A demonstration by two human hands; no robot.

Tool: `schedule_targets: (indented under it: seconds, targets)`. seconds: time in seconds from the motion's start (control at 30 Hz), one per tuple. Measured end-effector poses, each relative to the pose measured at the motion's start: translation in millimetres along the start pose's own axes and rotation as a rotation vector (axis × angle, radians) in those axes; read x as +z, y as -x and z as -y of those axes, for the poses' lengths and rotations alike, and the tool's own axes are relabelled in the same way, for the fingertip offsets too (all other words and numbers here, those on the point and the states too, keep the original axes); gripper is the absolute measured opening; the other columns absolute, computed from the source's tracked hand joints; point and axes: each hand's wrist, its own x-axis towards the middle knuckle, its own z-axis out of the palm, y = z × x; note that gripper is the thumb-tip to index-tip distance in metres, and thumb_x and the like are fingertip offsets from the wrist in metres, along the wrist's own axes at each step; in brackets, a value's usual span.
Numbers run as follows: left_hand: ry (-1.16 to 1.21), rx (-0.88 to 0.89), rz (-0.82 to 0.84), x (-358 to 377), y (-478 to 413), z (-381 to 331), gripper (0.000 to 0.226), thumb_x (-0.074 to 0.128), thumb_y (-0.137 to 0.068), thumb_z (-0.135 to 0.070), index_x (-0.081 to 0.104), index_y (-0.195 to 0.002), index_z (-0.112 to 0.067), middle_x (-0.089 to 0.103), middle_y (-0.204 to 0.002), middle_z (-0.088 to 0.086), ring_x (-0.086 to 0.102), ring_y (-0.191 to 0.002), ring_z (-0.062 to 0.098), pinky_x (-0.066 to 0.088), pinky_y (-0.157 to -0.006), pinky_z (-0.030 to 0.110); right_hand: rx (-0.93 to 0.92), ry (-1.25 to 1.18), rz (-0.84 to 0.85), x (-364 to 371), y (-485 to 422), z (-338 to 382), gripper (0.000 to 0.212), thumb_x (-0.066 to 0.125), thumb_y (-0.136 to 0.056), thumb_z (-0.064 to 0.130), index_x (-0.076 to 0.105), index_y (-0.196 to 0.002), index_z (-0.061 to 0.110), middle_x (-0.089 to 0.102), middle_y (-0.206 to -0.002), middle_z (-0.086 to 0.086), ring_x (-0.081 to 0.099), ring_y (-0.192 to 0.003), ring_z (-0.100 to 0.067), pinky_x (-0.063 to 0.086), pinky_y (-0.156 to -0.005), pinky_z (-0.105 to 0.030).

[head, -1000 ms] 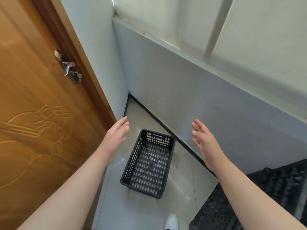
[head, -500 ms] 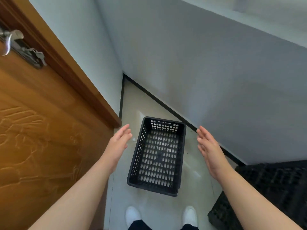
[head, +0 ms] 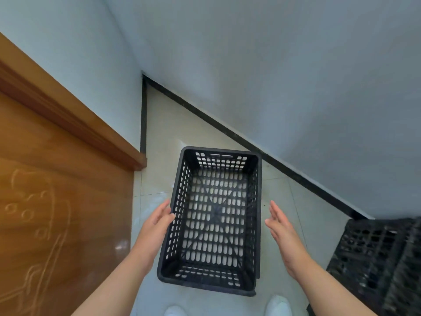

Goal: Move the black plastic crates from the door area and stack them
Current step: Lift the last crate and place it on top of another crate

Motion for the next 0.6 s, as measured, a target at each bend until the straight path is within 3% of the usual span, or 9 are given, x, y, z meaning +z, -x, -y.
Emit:
schedule_targets:
  seconds: [0.1,0.3,0.4,0.43,0.5,0.6]
  targets:
    - [0.009,-0.010,-0.014,11.3,-34.4,18.6,0.041,0.043,-0.105,-0.032,0.044,-0.145,-0.040,0.052,-0.141,-0.014,0.052,-0.116,0.005,0.038,-0.093,0.023,0.031,-0.016,-0.022,-3.1,-33.8,-28.8,0.064,0.050,-0.108,0.020,0.026,-0.165,0.037,0.023,-0.174,0.010,0.024,-0.158,-0.013,0.021,-0.128,-0.044]
    - [0.011,-0.049,-0.157,15.0,-100.3,66.6,0.055,0.042,-0.104,-0.036,0.027,-0.157,-0.038,0.027,-0.164,-0.006,0.029,-0.146,0.019,0.025,-0.114,0.043,0.097,-0.081,-0.028,-5.4,-89.7,-88.8,0.068,0.048,-0.108,0.021,0.019,-0.165,0.043,0.017,-0.176,0.010,0.021,-0.159,-0.013,0.016,-0.130,-0.045]
    - [0.030,-0.093,-0.141,17.1,-125.5,87.9,0.061,0.044,-0.103,-0.035,0.018,-0.159,-0.038,0.026,-0.165,-0.004,0.029,-0.148,0.022,0.026,-0.112,0.041,0.135,-0.110,-0.021,-1.0,-109.2,-113.3,0.071,0.048,-0.109,0.021,0.013,-0.167,0.040,0.017,-0.176,0.008,0.022,-0.159,-0.017,0.017,-0.130,-0.044]
    - [0.050,-0.114,-0.128,19.2,-131.9,93.6,0.062,0.044,-0.103,-0.036,0.018,-0.159,-0.038,0.031,-0.163,-0.002,0.037,-0.143,0.023,0.030,-0.106,0.038,0.151,-0.119,-0.014,1.8,-114.3,-119.5,0.070,0.048,-0.109,0.021,0.014,-0.167,0.039,0.022,-0.175,0.005,0.028,-0.158,-0.019,0.023,-0.128,-0.045]
    - [0.083,-0.166,-0.095,22.8,-143.3,102.9,0.059,0.045,-0.102,-0.036,0.024,-0.157,-0.038,0.050,-0.150,-0.003,0.056,-0.124,0.022,0.041,-0.096,0.035,0.177,-0.128,0.015,9.4,-122.1,-128.6,0.064,0.049,-0.109,0.021,0.026,-0.164,0.043,0.049,-0.162,0.003,0.054,-0.142,-0.021,0.042,-0.117,-0.046]
    - [0.081,-0.180,-0.066,21.6,-160.0,112.9,0.053,0.048,-0.101,-0.036,0.035,-0.152,-0.040,0.067,-0.128,-0.002,0.070,-0.105,0.024,0.055,-0.091,0.046,0.192,-0.121,0.016,17.9,-128.1,-133.8,0.051,0.051,-0.107,0.018,0.047,-0.150,0.045,0.075,-0.130,0.006,0.076,-0.112,-0.020,0.059,-0.098,-0.047]
